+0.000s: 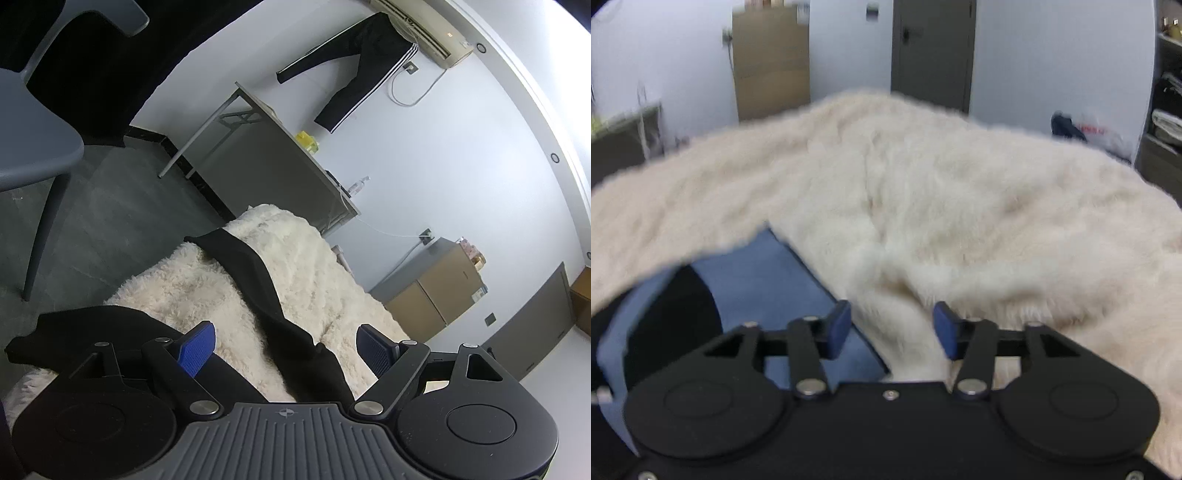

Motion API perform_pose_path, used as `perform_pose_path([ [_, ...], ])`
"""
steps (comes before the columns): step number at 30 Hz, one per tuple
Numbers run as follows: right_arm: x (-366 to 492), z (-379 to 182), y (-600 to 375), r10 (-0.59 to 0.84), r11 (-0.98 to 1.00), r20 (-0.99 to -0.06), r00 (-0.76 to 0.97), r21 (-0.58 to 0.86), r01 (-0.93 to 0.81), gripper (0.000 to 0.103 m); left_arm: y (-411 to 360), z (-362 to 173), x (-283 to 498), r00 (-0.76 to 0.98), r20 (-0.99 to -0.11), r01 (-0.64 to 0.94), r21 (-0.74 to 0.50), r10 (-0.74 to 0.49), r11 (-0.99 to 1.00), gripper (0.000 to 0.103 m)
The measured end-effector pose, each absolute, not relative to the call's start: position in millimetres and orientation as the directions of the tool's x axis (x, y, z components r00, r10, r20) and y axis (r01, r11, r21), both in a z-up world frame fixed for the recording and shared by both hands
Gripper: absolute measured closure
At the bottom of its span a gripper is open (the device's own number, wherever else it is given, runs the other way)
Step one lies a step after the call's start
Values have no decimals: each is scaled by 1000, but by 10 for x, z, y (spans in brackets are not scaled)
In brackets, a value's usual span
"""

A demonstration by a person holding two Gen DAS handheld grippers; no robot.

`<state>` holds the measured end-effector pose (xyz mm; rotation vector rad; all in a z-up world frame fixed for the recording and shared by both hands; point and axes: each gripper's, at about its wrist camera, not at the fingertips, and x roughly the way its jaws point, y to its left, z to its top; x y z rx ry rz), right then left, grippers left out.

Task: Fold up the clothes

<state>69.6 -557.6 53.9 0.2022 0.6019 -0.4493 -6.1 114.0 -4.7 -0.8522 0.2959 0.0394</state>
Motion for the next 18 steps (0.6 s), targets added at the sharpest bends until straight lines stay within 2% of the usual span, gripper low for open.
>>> perform_pose_path([
  [3,1104,567,-5466,-220,952,-578,785,47,302,29,1138,-44,-46,956,-281,-158,-730,-82,665,24],
  [6,1590,518,-5494,-111,990,-586,803,9,143,29,1131,-41,-52,955,-285,-164,-724,-75,670,24],
  [9,2252,385,-5650,-1,999,-677,736,-28,-24,29,1124,-42,-66,953,-295,-176,-715,-63,676,24],
  [12,2737,225,-5826,-3,997,-729,685,-56,-55,30,1095,-46,-39,949,-310,-192,-702,-51,686,24],
  [17,3143,-101,-6105,95,995,-794,600,99,-27,31,996,-51,45,938,-344,-209,-653,-40,728,24],
  [18,3190,-169,-6135,131,990,-808,574,141,-27,42,978,-54,68,936,-350,-209,-643,-41,737,24],
])
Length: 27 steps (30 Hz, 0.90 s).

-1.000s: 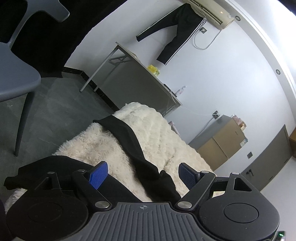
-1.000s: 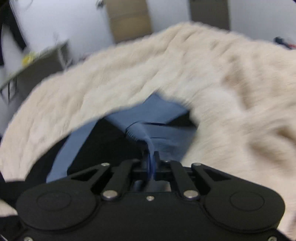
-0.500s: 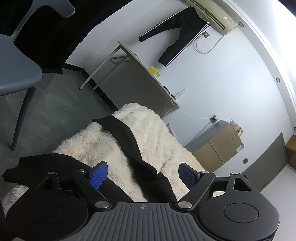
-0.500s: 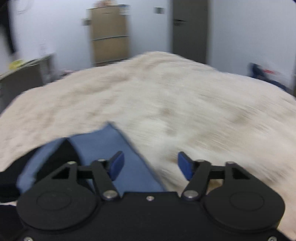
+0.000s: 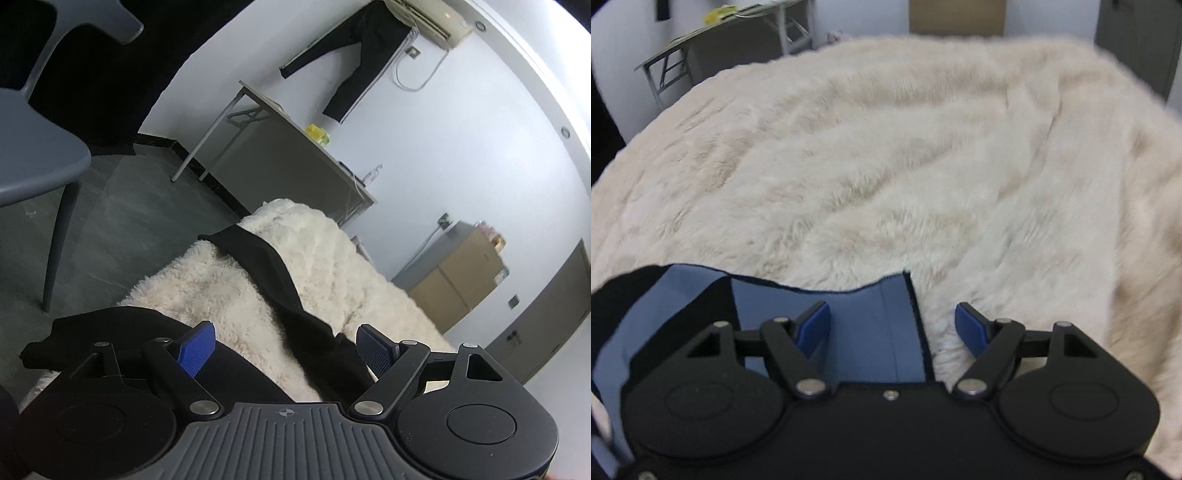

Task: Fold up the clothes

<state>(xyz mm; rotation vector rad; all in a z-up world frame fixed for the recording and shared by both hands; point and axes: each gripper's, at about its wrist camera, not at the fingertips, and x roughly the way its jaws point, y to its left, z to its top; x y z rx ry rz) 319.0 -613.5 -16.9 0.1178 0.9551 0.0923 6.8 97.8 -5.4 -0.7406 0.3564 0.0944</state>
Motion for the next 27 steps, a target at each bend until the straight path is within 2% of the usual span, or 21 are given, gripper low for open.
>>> perform_pose_path([
  [1,3192,-195,-6150,146,986,-814,563,162,-22,67,972,-61,78,934,-355,-210,-639,-41,740,24],
  [2,3165,-192,-6178,162,981,-807,568,192,-7,80,967,-68,88,932,-359,-212,-635,-40,743,24],
  [4,3102,-147,-6254,194,966,-777,599,257,19,91,967,-84,106,930,-366,-215,-633,-42,744,24],
  [7,2932,72,-6363,224,958,-706,672,285,-20,94,968,-108,133,925,-376,-215,-631,-52,746,24],
  [11,2816,370,-6529,120,981,-669,734,191,14,95,948,-106,144,925,-375,-202,-625,-63,754,24],
  [14,2861,455,-6676,2,990,-676,737,105,95,93,941,-97,131,927,-369,-195,-623,-65,757,24],
  [17,2978,389,-6671,-178,980,-717,674,-70,184,78,971,-87,95,934,-354,-207,-633,-41,746,24],
  [18,3006,384,-6566,-269,962,-708,653,-171,211,76,994,-86,68,937,-347,-215,-640,-27,738,24],
  [19,3011,399,-6463,-315,949,-685,656,-227,219,69,1018,-85,41,940,-340,-223,-647,-13,729,24],
  [20,2975,449,-6323,-315,948,-648,693,-246,200,63,1037,-87,23,942,-334,-227,-654,-6,722,24],
  [21,2886,518,-6109,-292,952,-599,745,-257,167,50,1080,-96,-13,947,-320,-233,-673,7,702,24],
  [22,2780,578,-5885,-257,957,-553,792,-259,129,42,1107,-105,-20,949,-314,-234,-686,9,689,24],
  [25,2515,663,-5310,-95,978,-515,852,-206,-15,41,1139,-114,-19,951,-310,-232,-700,5,675,24],
  [27,2258,630,-4701,72,980,-519,851,-124,-158,41,1122,-75,-36,953,-303,-227,-688,11,689,24],
])
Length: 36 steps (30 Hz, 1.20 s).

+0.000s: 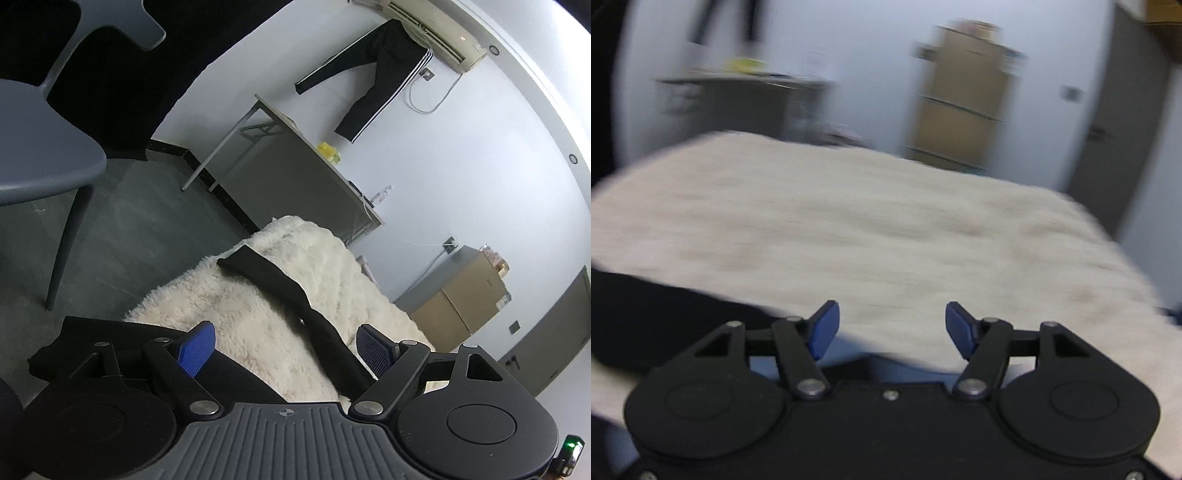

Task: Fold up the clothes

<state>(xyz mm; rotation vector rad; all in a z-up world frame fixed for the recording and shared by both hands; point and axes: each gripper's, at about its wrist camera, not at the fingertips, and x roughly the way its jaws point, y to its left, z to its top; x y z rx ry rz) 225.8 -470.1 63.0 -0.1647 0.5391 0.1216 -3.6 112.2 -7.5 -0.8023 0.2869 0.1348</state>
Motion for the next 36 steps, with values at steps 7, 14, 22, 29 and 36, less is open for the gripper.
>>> perform_pose_path([
  [7,1333,342,-2794,418,824,-478,772,-157,-544,41,1071,65,-117,958,-275,-238,-624,75,744,23],
  [14,317,-107,-1131,703,260,-480,525,-514,-818,41,1256,112,-325,964,-202,-266,-669,174,694,23],
  [22,236,-525,-323,720,-21,-550,424,-628,-778,44,1436,194,-610,957,-125,-270,-704,260,657,23],
  [29,442,-282,-82,675,-15,-658,334,-465,-885,101,1551,192,-741,955,-104,-260,-748,279,611,23],
  [36,1350,426,-188,728,210,-653,211,-80,-974,101,1656,184,-909,929,-62,-270,-787,365,554,23],
])
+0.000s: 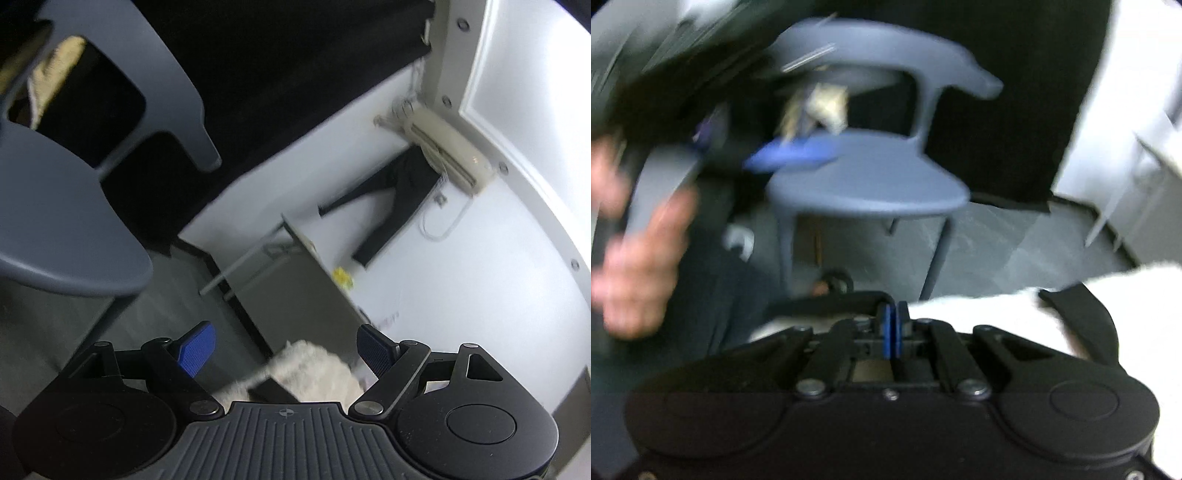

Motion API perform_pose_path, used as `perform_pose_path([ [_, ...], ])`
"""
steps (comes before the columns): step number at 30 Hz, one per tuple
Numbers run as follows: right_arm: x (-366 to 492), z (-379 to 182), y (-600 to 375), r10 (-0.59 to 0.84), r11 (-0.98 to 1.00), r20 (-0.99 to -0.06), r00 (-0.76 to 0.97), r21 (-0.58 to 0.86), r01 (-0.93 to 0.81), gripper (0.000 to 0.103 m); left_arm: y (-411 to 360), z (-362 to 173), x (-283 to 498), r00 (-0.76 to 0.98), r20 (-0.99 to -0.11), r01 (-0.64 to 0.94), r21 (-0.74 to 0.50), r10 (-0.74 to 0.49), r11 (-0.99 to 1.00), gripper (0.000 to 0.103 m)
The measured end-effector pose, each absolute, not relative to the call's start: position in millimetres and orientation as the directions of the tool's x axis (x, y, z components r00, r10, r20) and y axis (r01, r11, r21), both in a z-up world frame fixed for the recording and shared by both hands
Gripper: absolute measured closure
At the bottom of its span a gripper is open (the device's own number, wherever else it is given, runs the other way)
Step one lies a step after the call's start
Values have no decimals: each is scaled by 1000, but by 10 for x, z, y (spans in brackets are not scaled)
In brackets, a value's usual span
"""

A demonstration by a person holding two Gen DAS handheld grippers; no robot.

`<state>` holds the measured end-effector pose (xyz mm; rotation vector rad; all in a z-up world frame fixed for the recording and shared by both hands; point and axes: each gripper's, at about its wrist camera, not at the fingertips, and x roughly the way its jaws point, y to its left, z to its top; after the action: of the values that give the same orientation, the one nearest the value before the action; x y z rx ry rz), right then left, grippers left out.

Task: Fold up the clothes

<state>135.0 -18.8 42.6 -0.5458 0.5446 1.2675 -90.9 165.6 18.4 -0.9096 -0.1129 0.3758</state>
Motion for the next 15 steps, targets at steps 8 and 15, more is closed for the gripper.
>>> perform_pose_path([
  [8,2400,280,-259,490,565,-756,435,-104,-818,75,1743,174,-946,912,-101,-313,-797,397,517,23],
  [15,1885,329,-362,571,527,-627,529,-214,-822,52,1738,166,-913,910,-105,-318,-797,401,512,23],
])
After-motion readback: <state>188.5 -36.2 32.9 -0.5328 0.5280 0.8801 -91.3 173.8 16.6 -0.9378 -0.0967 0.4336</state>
